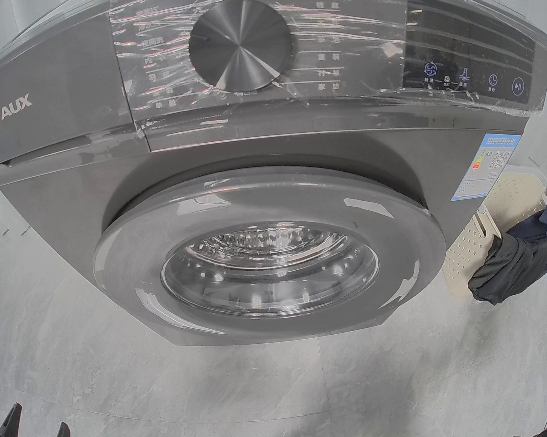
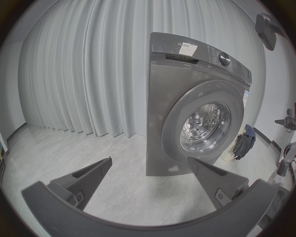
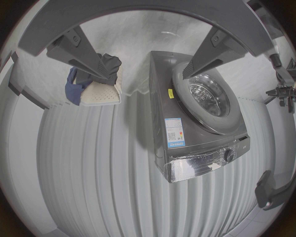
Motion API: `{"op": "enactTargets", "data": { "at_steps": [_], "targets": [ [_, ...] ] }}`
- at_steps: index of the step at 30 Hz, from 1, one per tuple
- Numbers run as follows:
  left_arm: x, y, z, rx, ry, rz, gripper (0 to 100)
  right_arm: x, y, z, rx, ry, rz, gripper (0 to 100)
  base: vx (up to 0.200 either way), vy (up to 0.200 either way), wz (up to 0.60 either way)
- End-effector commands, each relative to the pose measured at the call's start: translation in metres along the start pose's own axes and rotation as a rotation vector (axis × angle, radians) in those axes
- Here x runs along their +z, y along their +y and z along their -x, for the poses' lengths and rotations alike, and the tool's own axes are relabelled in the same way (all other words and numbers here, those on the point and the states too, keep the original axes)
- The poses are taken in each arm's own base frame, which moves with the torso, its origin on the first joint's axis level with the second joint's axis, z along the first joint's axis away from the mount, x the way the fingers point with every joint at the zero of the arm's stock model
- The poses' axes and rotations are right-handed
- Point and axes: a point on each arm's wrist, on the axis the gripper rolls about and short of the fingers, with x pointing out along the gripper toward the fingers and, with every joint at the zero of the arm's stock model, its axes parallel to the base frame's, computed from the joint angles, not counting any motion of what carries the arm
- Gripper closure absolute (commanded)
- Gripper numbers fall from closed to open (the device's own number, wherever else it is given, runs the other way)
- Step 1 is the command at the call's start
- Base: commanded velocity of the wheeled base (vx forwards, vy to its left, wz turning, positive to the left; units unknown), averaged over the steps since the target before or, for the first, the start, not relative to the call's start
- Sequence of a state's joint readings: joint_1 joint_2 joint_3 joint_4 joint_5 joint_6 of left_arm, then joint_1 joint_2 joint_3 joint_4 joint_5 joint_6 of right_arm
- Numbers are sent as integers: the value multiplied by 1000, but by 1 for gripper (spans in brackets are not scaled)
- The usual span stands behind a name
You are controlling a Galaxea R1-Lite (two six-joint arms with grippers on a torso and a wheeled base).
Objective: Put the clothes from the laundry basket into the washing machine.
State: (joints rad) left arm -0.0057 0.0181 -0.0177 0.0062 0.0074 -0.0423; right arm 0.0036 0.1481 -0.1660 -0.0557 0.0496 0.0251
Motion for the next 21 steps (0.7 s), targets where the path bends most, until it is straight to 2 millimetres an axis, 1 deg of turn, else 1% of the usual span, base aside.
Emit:
{"op": "enactTargets", "data": {
  "at_steps": [1, 3, 6, 9, 13, 14, 15, 16, 17, 18, 21],
  "targets": [
    [-4, 0, 0, 0, 1, -1, 0, 20, 3, -70, 163, 320, -48, 0, 0, 0, 0],
    [-4, 0, 0, 0, 0, -1, 0, 19, 7, -83, 241, 362, -31, 0, 0, 0, 0],
    [-4, 0, 0, 0, 0, 1, 0, 20, 16, -97, 338, 391, -17, 0, 0, 0, 0],
    [-4, 0, 0, 0, 0, 1, 0, 19, 24, -111, 391, 431, -14, 0, 0, 0, 0],
    [-4, 0, 0, 0, 0, -1, 0, 20, 33, -130, 434, 450, -12, 0, 0, 0, 0],
    [-4, 0, 0, 0, 0, -1, 0, 20, 33, -130, 434, 450, -12, 0, 0, 0, 0],
    [-4, 0, 0, 0, 1, 1, 0, 20, 38, -139, 448, 449, -11, 0, 0, 0, 0],
    [-4, 0, 0, 0, 1, -1, 0, 20, 38, -139, 448, 448, -11, 0, 0, 0, 0],
    [-4, 0, 0, 0, 0, 1, 0, 21, 41, -149, 433, 447, -7, 0, 0, 0, 0],
    [-4, 0, 0, 0, 0, 1, 0, 21, 43, -155, 416, 444, -3, 0, 0, 0, 0],
    [-4, 0, 0, 0, 1, 1, 0, 25, 47, -165, 405, 433, -8, 0, 0, 0, 0]
  ]
}}
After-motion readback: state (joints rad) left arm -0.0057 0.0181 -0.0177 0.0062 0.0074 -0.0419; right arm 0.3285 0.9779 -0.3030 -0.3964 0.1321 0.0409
